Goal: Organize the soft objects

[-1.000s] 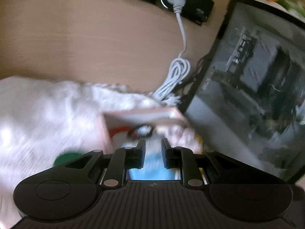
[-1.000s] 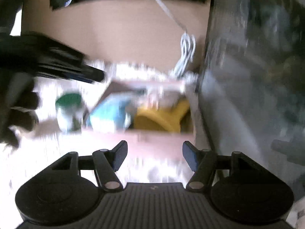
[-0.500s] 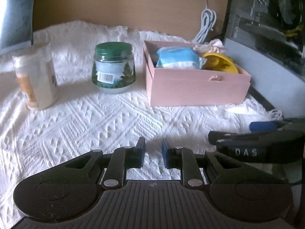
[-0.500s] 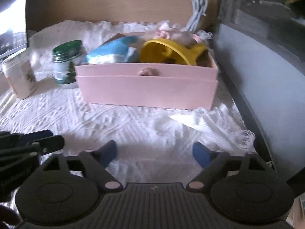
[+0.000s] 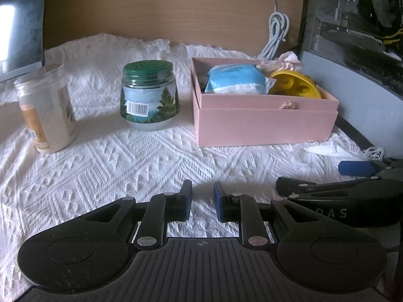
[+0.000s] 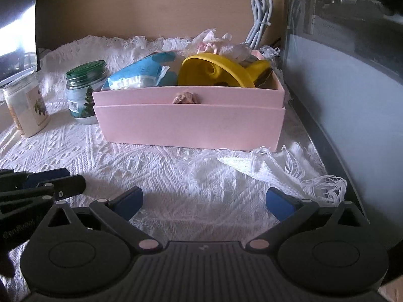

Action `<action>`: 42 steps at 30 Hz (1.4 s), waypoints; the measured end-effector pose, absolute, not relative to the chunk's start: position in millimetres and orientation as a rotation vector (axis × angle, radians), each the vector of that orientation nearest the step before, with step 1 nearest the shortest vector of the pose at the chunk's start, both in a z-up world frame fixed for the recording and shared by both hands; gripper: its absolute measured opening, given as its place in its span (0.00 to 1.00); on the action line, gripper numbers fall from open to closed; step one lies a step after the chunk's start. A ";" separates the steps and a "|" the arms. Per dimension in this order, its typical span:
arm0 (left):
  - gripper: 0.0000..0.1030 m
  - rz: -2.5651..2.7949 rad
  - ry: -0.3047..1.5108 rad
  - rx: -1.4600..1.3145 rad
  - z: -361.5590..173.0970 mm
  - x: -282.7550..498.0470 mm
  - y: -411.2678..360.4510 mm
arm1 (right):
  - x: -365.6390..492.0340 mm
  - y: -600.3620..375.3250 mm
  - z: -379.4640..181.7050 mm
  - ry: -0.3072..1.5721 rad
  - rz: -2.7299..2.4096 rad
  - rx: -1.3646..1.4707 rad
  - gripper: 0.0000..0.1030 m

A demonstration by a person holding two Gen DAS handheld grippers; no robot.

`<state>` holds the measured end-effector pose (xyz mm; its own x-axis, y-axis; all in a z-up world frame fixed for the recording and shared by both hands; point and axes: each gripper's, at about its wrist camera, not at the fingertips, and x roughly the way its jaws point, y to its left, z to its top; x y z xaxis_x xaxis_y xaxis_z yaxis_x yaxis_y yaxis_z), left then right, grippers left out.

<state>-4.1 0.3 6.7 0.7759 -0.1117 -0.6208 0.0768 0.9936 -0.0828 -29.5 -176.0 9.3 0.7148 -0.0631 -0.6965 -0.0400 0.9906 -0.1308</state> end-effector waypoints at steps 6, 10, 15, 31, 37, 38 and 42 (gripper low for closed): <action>0.20 -0.098 0.675 -0.019 6.6 -4.3 -2.8 | -29.7 -176.0 9.1 0.775 -0.015 -0.141 1.00; 0.20 -0.100 0.675 -0.022 6.4 -4.3 -2.4 | -29.7 -176.0 9.4 0.775 -0.015 -0.141 1.00; 0.20 -0.101 0.675 -0.023 6.5 -4.6 -2.4 | -29.6 -175.9 9.7 0.775 -0.015 -0.141 1.00; 0.20 -0.101 0.676 -0.029 6.8 -4.6 -2.2 | -30.1 -175.2 10.1 0.776 -0.016 -0.141 1.00; 0.20 -0.101 0.676 -0.030 6.8 -4.6 -2.0 | -30.2 -174.9 10.1 0.776 -0.016 -0.141 1.00; 0.20 -0.101 0.676 -0.030 6.9 -4.6 -1.9 | -30.2 -175.4 10.2 0.776 -0.016 -0.141 1.00; 0.20 -0.101 0.676 -0.029 6.8 -4.7 -2.2 | -30.2 -175.0 10.1 0.776 -0.016 -0.141 1.00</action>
<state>-4.7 -2.2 6.8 0.7756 -0.1026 -0.6229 0.0836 0.9947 -0.0597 -30.2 -175.0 10.1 0.7144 -0.0661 -0.6966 -0.0379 0.9904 -0.1328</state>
